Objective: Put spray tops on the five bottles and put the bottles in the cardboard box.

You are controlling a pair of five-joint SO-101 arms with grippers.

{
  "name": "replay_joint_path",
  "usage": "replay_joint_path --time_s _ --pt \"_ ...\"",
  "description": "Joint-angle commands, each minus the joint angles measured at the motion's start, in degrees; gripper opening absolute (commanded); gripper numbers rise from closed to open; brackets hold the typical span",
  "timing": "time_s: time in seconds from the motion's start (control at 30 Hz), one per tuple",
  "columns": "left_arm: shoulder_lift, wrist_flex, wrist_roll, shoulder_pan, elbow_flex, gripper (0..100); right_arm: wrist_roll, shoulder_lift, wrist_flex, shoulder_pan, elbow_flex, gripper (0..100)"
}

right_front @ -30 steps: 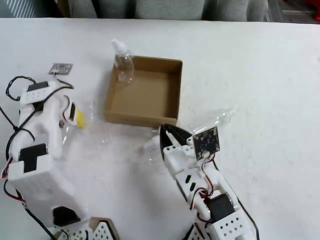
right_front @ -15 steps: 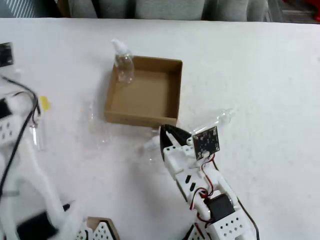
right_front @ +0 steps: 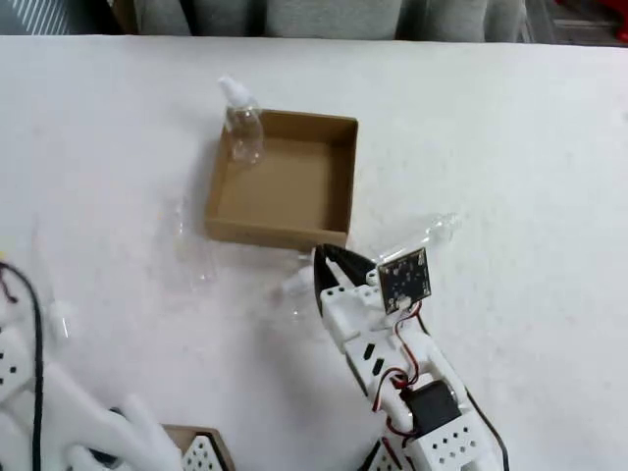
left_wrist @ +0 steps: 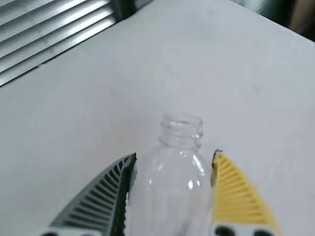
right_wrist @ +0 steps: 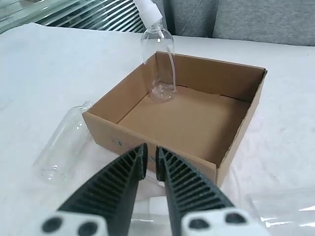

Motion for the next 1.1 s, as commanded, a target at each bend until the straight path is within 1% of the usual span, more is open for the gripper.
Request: replay_joint_path --time_s 0.0,0.07,0.2,0.37,0.43,0.5,0.63,0.8,0.87,1.0,1.07 --pt "-2.1 -3.3 5.8 -8.8 0.2 2 0.2 -0.5 0.1 -2.2 0.4 1.6" --pt "-1.8 -3.6 5.7 -10.2 2.6 2 0.2 -0.1 0.2 -4.0 0.4 1.6" --pt "2.1 -3.8 5.5 -10.5 6.6 2 0.2 -0.5 2.4 -4.6 0.4 1.6" --pt "16.6 -6.0 1.8 -7.4 5.1 2 0.2 -0.4 2.7 -4.4 0.4 1.6" --pt "24.7 -4.7 1.6 -6.5 0.9 2 0.2 -0.3 2.7 -4.4 0.4 1.6" --pt "33.0 -1.5 1.3 -6.0 -5.3 2 0.2 -0.3 3.0 -4.4 0.4 1.6" --pt "48.3 6.6 -3.3 -6.0 -19.5 2 0.2 -0.5 3.5 -4.4 0.4 1.6" --pt "64.6 12.5 -3.7 -6.3 -36.4 3 0.2 -0.5 3.5 -4.4 0.4 1.6" --pt "70.0 14.7 -3.8 -6.3 -41.8 7 0.2 -0.5 3.5 -4.4 0.4 1.6" --pt "77.8 21.0 -3.4 -6.4 -51.3 21 0.2 -0.5 3.5 -4.4 0.4 1.6" --pt "80.0 24.3 -3.8 -6.4 -55.1 25 0.2 -0.5 3.5 -4.4 0.4 1.6"
